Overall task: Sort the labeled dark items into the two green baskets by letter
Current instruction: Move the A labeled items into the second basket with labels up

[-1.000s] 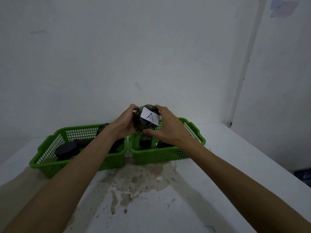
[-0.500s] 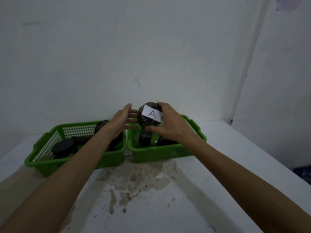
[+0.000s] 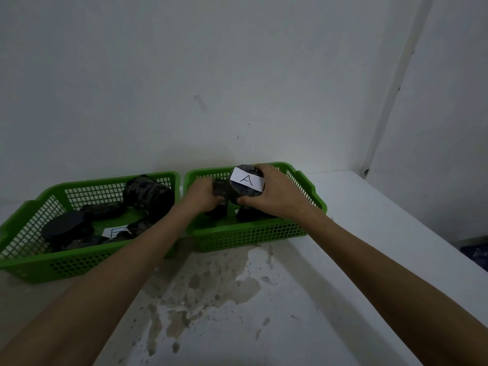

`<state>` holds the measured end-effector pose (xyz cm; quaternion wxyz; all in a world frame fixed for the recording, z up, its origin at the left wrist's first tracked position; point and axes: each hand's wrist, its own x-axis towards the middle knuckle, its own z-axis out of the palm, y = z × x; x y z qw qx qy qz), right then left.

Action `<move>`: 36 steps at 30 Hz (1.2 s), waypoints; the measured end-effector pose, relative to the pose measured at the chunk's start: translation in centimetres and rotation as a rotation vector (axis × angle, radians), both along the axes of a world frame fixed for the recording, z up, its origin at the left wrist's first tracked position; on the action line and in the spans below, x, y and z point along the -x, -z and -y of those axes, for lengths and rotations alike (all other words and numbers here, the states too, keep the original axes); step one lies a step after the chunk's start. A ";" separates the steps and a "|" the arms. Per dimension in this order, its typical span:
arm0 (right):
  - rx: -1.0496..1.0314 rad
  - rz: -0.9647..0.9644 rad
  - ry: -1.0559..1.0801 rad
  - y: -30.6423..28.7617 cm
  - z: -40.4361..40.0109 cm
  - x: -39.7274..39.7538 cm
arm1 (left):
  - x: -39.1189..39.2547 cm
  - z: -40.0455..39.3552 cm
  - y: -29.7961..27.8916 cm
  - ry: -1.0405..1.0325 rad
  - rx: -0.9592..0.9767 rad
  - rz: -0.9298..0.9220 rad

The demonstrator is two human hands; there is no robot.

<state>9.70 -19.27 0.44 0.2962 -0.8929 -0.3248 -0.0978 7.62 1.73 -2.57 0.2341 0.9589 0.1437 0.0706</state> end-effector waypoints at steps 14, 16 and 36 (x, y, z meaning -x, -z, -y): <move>0.004 -0.027 0.015 1.5 0.8 -2.1 | -2.7 0.0 0.4 0.021 -0.104 -0.147; 0.003 -0.024 0.014 1.3 0.9 -2.3 | -2.3 -0.3 -0.7 -0.005 -0.042 -0.096; 0.689 -0.381 -0.228 1.9 -8.1 -1.3 | 3.5 -5.3 -8.2 -0.036 1.125 0.189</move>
